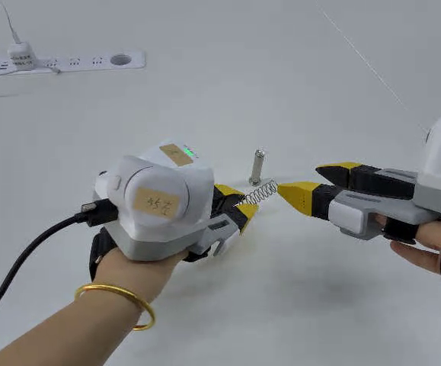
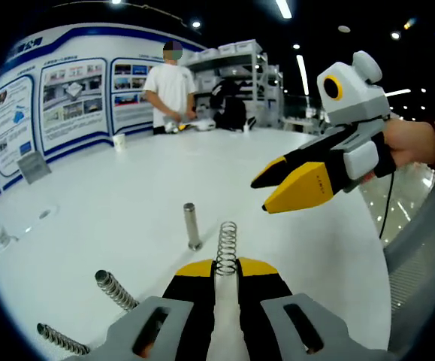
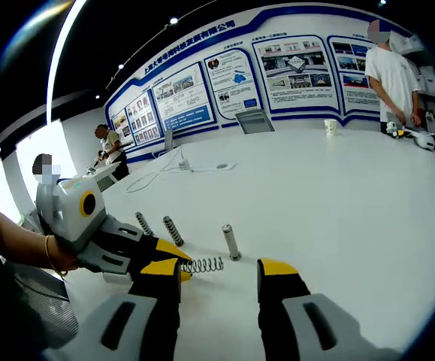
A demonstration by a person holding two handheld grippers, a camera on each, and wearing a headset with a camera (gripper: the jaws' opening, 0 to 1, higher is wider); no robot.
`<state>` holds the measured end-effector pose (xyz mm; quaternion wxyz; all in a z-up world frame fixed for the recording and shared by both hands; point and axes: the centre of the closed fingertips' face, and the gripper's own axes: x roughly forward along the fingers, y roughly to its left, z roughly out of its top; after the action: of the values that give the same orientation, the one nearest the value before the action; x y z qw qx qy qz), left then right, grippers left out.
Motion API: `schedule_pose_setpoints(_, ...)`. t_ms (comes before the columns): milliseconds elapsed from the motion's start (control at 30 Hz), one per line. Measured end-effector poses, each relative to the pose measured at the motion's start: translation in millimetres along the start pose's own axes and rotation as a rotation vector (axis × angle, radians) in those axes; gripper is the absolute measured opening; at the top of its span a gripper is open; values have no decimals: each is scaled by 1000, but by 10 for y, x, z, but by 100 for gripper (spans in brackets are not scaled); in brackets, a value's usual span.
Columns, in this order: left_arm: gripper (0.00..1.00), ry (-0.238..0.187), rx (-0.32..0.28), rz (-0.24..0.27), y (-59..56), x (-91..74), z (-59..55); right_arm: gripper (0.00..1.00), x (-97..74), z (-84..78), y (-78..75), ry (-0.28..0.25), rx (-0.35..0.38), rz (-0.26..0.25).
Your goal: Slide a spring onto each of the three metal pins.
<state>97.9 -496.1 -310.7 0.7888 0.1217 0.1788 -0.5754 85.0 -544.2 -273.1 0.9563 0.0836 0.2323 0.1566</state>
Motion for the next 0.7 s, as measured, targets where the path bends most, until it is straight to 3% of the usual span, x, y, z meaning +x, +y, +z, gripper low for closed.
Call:
schedule_pose_setpoints(100, 10, -43, -27, 28, 35, -74, 71, 39, 15, 38, 50, -8, 34, 12)
schedule_pose_setpoints(300, 10, -85, -15, 55, 64, -219, 168, 33, 52, 130, 149, -35, 146, 51)
schedule_pose_setpoints(700, 10, -186, -86, 66, 91, -402, 301, 28, 109, 228, 334, -55, 229, 120)
